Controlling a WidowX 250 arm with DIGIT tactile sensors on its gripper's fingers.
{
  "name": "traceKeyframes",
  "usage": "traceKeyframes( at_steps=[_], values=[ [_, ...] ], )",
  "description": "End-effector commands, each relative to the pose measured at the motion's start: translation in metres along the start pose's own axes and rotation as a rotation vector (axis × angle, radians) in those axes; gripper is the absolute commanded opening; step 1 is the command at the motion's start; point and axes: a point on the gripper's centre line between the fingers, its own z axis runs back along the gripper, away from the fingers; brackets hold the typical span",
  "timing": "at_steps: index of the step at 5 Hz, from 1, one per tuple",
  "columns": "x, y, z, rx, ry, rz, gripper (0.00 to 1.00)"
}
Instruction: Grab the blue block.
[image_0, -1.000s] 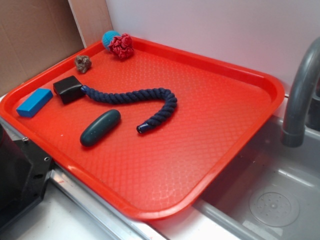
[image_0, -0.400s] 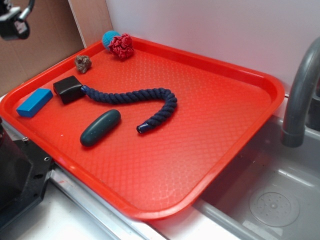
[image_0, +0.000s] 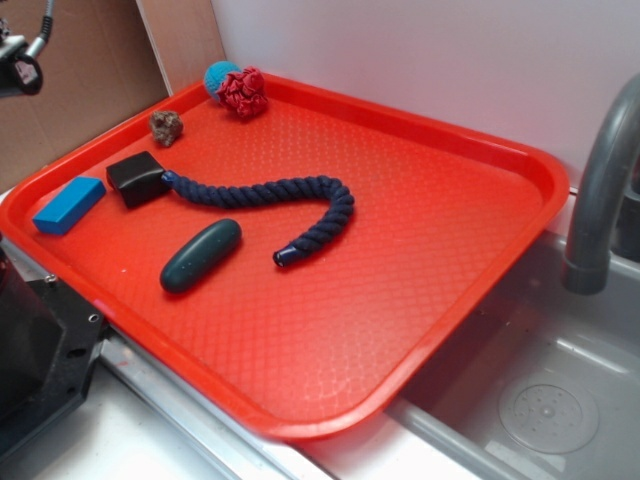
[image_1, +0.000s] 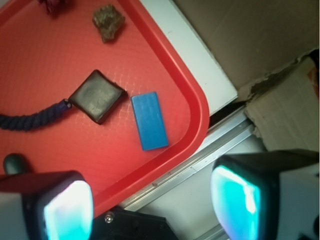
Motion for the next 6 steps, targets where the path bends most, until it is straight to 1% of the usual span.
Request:
traceKeyframes(
  at_steps=[1,2,3,4,5,6],
  values=[
    [0.026,0.035,-0.049,-0.018,0.024,-0.070,1.00],
    [0.034,0.029,-0.083,-0.116,0.027,-0.125,1.00],
    [0.034,0.023,-0.111,-0.093,0.040,-0.160,1.00],
    [0.030,0.014,-0.122,-0.065,0.058,-0.204,1.00],
    [0.028,0.007,-0.134,-0.010,0.093,-0.225,1.00],
    [0.027,-0.001,-0.143,0.089,0.087,-0.209,1.00]
  ],
)
